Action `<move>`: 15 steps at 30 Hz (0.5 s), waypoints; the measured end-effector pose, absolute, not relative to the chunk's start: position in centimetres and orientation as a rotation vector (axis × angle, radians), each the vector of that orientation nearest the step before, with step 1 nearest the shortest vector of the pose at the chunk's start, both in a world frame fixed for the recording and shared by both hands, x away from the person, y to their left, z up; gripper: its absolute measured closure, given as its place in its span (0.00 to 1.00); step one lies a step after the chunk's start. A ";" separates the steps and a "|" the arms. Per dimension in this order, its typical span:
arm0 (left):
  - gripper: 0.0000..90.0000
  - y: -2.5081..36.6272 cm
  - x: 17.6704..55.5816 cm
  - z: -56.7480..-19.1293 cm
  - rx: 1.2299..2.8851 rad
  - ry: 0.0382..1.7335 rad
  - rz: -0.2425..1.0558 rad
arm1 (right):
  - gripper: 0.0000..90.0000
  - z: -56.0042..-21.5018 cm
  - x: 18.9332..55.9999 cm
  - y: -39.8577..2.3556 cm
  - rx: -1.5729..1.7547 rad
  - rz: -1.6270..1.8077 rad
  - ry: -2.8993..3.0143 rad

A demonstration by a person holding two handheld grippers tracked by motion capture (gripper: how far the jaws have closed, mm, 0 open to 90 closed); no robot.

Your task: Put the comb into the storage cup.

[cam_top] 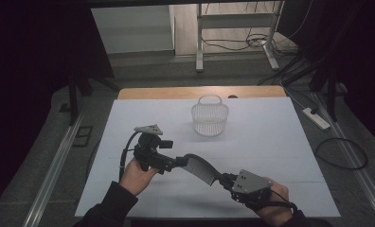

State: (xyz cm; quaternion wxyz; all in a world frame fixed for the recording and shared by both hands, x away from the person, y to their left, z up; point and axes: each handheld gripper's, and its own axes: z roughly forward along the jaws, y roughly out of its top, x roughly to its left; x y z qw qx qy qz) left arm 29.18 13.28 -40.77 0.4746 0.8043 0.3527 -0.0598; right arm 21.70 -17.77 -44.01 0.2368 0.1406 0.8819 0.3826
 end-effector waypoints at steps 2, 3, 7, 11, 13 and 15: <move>0.00 13.0 29.3 -40.8 1.967 0.864 -0.164 | 0.81 -44.0 21.6 -17.6 0.367 1.051 2.415; 0.00 12.9 29.3 -40.8 1.967 0.862 -0.177 | 0.80 -44.0 21.6 -17.5 0.361 1.054 2.415; 0.00 12.4 29.5 -41.0 1.965 0.864 -0.218 | 0.81 -44.1 21.4 -17.3 0.335 1.057 2.408; 0.00 12.1 29.6 -41.1 1.961 0.869 -0.274 | 0.80 -44.0 21.3 -17.2 0.319 1.061 2.403; 0.00 12.0 29.7 -41.2 1.958 0.876 -0.295 | 0.81 -44.1 21.3 -17.1 0.313 1.063 2.401; 0.00 11.9 29.8 -41.3 1.949 0.884 -0.323 | 0.80 -44.1 21.2 -17.1 0.308 1.064 2.400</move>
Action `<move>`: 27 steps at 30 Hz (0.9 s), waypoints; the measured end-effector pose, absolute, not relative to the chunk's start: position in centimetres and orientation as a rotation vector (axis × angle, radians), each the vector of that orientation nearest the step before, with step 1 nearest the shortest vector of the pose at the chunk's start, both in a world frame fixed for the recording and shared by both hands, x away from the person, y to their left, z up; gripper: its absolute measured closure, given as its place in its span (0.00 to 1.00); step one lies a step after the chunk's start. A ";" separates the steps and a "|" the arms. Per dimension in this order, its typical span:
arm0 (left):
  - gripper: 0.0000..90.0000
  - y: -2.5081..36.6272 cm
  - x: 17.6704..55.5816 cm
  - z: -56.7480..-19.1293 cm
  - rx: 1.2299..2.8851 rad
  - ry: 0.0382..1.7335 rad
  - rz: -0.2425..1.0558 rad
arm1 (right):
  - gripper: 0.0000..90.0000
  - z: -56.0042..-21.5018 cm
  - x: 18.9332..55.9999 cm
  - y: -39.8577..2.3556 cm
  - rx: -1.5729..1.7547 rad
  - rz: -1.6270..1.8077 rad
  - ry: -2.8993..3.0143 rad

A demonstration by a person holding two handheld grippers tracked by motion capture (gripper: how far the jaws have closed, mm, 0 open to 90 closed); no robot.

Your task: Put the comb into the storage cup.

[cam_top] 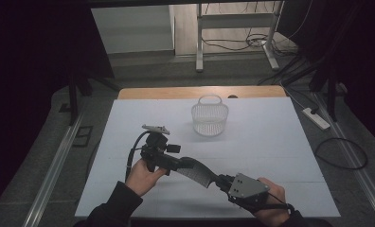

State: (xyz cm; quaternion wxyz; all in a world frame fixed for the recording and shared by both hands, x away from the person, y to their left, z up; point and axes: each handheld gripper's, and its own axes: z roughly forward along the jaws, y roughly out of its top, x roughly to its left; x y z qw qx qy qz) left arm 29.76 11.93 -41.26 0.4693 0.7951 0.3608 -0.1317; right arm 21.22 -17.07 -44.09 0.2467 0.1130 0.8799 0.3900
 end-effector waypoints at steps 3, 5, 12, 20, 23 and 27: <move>0.00 11.9 29.8 -41.3 1.946 0.882 -0.347 | 0.80 -44.1 21.2 -17.0 0.297 1.062 2.400; 0.03 11.9 29.8 -41.3 1.946 0.873 -0.363 | 0.80 -44.1 21.2 -17.0 0.294 1.060 2.401; 0.44 12.4 30.0 -41.5 1.898 0.885 -0.453 | 0.81 -44.2 21.2 -17.0 0.290 1.062 2.392; 0.73 12.2 30.0 -41.8 1.885 0.869 -0.536 | 0.80 -44.1 21.2 -17.1 0.280 1.064 2.387; 0.83 12.2 30.0 -41.8 1.883 0.865 -0.551 | 0.80 -44.1 21.2 -17.1 0.277 1.066 2.387; 0.89 12.3 30.1 -42.0 1.849 0.875 -0.592 | 0.80 -44.2 21.2 -17.1 0.272 1.063 2.388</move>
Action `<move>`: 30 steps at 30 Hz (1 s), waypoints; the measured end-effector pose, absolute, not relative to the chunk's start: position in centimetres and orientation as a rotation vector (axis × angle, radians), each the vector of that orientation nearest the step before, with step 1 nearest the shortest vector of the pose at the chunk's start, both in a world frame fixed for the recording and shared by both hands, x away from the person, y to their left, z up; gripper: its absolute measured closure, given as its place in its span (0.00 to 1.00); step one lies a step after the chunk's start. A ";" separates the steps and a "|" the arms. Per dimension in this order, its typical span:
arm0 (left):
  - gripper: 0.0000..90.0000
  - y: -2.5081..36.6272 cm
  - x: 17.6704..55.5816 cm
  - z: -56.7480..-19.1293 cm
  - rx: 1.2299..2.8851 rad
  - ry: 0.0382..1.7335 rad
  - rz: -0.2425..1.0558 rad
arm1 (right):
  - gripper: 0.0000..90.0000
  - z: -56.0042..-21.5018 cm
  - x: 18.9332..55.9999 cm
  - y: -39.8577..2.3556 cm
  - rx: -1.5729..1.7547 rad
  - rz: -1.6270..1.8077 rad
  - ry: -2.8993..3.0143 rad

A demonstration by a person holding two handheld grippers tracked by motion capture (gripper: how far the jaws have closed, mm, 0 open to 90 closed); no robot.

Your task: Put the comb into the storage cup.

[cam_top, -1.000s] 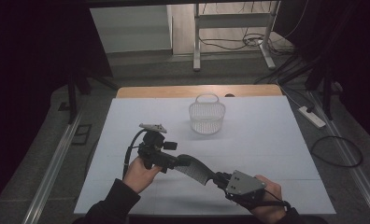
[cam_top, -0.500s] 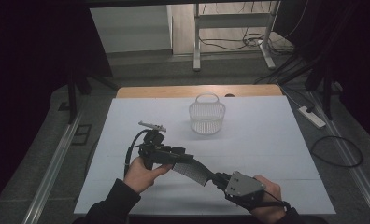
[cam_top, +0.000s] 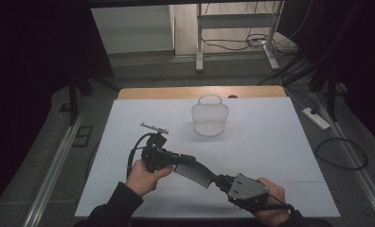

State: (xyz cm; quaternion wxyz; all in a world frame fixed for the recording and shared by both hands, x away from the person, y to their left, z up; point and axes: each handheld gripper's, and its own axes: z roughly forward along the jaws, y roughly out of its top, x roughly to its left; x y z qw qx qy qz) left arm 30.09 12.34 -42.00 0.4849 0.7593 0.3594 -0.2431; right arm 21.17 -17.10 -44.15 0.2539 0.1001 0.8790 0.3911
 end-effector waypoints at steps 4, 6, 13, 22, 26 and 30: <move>0.92 12.4 30.1 -42.3 1.829 0.879 -0.626 | 0.80 -44.3 21.2 -17.0 0.265 1.052 2.386; 0.93 12.4 30.1 -42.4 1.818 0.890 -0.640 | 0.80 -44.4 21.2 -17.0 0.260 1.040 2.384; 0.93 12.4 30.1 -42.5 1.797 0.900 -0.657 | 0.80 -44.5 21.2 -16.9 0.259 1.038 2.378; 0.93 12.5 29.9 -42.1 1.790 0.894 -0.625 | 0.70 -44.4 21.4 -16.9 0.291 1.055 2.395; 0.93 12.7 29.9 -41.9 1.789 0.888 -0.612 | 0.64 -44.4 21.5 -16.9 0.301 1.057 2.400; 0.93 12.8 29.9 -41.8 1.788 0.886 -0.600 | 0.57 -44.4 21.7 -17.0 0.335 1.061 2.409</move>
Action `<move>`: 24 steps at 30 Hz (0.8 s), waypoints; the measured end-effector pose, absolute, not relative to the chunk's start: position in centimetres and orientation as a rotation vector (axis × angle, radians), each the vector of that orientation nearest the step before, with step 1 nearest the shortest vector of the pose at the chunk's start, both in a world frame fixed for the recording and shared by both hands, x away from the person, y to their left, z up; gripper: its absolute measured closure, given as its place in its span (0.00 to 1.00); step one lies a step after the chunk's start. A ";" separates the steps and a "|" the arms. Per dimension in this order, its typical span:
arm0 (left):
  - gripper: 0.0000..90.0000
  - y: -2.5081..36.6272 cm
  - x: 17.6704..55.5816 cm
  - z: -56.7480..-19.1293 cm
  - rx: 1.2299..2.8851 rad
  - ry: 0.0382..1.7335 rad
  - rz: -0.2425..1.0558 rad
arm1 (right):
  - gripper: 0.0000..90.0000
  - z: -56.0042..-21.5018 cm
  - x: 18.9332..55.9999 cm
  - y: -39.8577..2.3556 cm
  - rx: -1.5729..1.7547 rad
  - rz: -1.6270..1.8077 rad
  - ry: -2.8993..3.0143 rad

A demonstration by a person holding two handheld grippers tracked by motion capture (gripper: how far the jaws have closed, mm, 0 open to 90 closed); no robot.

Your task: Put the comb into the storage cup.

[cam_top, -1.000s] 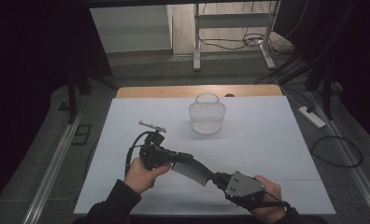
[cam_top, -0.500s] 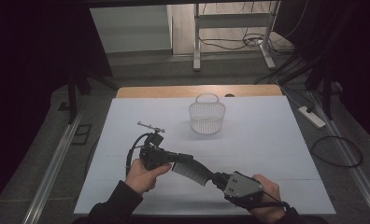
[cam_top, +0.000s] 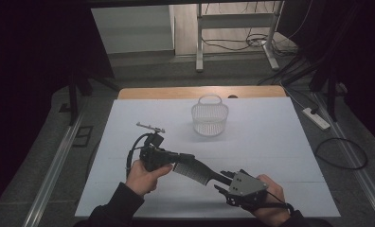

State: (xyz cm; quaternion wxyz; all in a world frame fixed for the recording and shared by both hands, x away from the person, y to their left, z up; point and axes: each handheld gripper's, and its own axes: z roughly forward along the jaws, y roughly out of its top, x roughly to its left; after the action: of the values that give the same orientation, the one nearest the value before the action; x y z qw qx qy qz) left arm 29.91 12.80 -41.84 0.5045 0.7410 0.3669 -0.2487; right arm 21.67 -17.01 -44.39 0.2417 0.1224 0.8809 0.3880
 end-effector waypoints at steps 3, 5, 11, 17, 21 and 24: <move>0.93 12.9 30.0 -41.7 1.791 0.884 -0.587 | 0.52 -44.4 21.9 -17.1 0.347 1.066 2.424; 0.93 13.1 30.0 -41.7 1.792 0.883 -0.579 | 0.48 -44.3 22.0 -17.2 0.364 1.066 2.435; 0.93 13.5 30.1 -41.4 1.798 0.878 -0.544 | 0.40 -44.3 22.4 -17.5 0.418 1.078 2.467; 0.93 13.7 30.3 -41.1 1.810 0.864 -0.523 | 0.34 -44.2 22.6 -18.0 0.444 1.100 2.498; 0.93 14.0 30.4 -40.9 1.809 0.869 -0.505 | 0.32 -44.1 22.7 -18.4 0.465 1.107 2.497; 0.93 14.1 30.6 -40.7 1.805 0.864 -0.496 | 0.29 -44.2 22.9 -18.6 0.488 1.096 2.519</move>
State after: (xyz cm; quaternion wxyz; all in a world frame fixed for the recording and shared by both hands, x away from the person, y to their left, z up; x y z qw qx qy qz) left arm 30.55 14.13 -40.72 0.5142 0.7509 0.3593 -0.2065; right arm 22.86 -18.63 -44.23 0.1749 0.1721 0.8890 0.3866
